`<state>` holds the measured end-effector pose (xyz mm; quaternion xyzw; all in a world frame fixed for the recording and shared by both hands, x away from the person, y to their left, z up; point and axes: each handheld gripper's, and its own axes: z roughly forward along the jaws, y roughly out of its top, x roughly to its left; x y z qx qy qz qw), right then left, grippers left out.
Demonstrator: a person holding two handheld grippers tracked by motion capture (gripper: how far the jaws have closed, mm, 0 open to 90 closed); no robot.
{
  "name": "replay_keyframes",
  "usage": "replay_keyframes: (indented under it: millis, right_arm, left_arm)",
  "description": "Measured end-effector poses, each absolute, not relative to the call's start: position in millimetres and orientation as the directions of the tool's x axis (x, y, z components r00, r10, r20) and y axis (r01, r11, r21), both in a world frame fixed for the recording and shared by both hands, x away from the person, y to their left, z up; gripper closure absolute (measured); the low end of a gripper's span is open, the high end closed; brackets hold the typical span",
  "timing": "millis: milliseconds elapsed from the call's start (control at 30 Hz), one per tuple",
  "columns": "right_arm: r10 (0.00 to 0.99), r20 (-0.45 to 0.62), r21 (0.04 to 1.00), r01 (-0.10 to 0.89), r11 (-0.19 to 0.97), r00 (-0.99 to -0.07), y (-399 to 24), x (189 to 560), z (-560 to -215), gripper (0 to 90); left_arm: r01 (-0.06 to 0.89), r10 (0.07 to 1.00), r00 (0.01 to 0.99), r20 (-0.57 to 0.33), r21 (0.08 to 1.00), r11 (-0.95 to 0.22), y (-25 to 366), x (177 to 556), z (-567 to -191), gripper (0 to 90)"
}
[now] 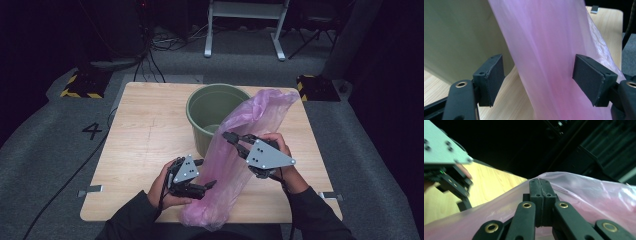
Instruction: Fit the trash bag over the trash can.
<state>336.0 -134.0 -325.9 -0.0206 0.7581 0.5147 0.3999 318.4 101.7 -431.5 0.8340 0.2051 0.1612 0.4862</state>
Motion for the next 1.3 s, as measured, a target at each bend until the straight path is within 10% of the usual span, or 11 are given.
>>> replay_keyframes:
  millis: [133, 500, 1300]
  right_arm:
    - [0.350, -0.636, 0.756, -0.466, 0.459, -0.687, -130, 327, -328, 90.0]
    - [0.366, -0.596, 0.793, -0.453, 0.408, -0.714, -145, 320, -329, 84.2]
    - [0.660, -0.329, 0.935, -0.137, 0.326, -0.675, -197, 384, -273, 28.1]
  left_arm:
    - [0.168, 0.489, 0.869, 0.077, 0.884, -0.436, 94, 317, -431, 28.7]
    - [0.075, 0.524, 0.832, 0.182, 0.899, -0.431, 101, 316, -424, 86.7]
    - [0.080, 0.544, 0.813, 0.205, 0.887, -0.454, 145, 314, -410, 89.5]
